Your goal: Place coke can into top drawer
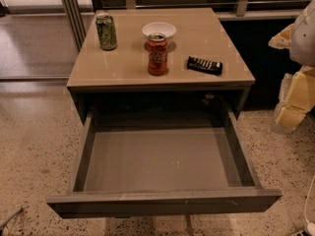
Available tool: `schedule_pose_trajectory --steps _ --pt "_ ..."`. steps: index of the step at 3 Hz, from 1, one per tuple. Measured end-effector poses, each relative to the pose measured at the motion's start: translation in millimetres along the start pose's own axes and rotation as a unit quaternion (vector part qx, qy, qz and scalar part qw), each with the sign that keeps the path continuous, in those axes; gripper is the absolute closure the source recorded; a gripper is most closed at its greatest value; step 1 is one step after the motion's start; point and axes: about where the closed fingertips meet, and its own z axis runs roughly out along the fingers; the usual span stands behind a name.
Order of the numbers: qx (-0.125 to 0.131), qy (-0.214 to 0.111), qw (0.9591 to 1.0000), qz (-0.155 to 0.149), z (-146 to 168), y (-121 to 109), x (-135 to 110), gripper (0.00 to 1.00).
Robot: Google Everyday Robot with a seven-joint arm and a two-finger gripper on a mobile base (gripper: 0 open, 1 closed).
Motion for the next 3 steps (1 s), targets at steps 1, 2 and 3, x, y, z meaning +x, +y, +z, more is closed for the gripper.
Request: schedule_pose_trajectory --steps 1,2,3 --pt "0.000 0.000 1.0000 0.000 0 0 0 0.00" --pt "0.008 -0.013 0.9999 -0.002 10 -23 -4 0.00" --pt "0.019 -0.035 0.9991 -0.015 27 -60 -15 0.00"
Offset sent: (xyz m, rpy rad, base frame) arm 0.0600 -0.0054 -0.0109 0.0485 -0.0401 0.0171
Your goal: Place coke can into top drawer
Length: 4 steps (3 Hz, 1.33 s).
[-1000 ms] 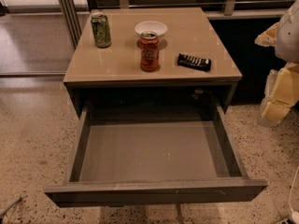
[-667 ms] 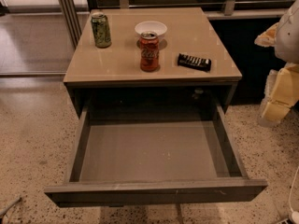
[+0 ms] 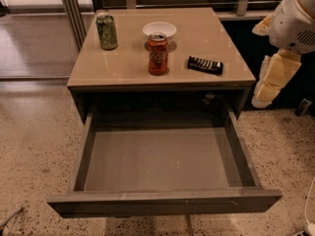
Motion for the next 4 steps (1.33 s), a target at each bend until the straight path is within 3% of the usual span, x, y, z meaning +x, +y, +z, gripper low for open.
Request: schedule_pose_trajectory --steps 2,3,4 --pt "0.024 -0.085 0.9961 -0.008 49 -81 -54 0.00" --pt "0.021 -0.147 0.9889 -0.001 76 -115 -87 0.00" --pt "0.010 -0.217 0.9760 0.010 102 -135 -121 0.00"
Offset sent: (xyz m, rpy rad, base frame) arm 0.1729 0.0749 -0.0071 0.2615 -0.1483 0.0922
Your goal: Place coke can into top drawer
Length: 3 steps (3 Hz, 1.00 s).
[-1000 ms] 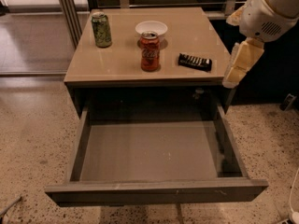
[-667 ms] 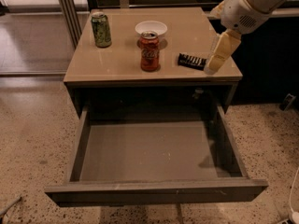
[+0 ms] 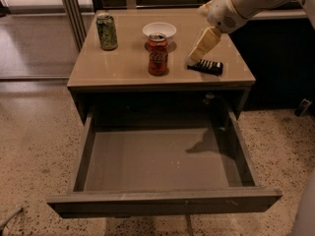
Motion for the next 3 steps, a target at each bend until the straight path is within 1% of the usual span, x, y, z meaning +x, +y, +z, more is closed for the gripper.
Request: schedule_pose_trajectory --steps 1,2,3 --pt "-0.020 -0.059 0.9980 0.011 41 -9 -22 0.00" --pt "-0.024 -0.059 0.9979 0.016 45 -7 -14 0.00" --pt "-0.030 -0.067 0.9971 0.022 62 -10 -7 0.00"
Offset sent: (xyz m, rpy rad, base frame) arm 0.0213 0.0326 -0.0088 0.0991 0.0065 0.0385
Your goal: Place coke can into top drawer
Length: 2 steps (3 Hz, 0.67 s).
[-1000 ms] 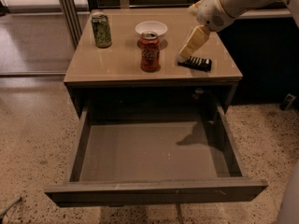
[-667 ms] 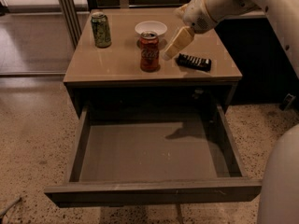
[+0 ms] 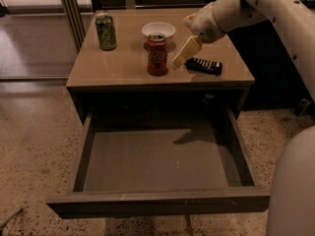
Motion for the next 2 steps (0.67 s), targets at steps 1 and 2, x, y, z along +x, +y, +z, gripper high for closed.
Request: schedule_pose_trajectory --steps 1,2 --pt "-0.009 -0.012 0.9999 0.002 21 -6 2 0.00" --pt "-0.017 -0.020 0.9996 -0.003 39 -14 -3 0.00"
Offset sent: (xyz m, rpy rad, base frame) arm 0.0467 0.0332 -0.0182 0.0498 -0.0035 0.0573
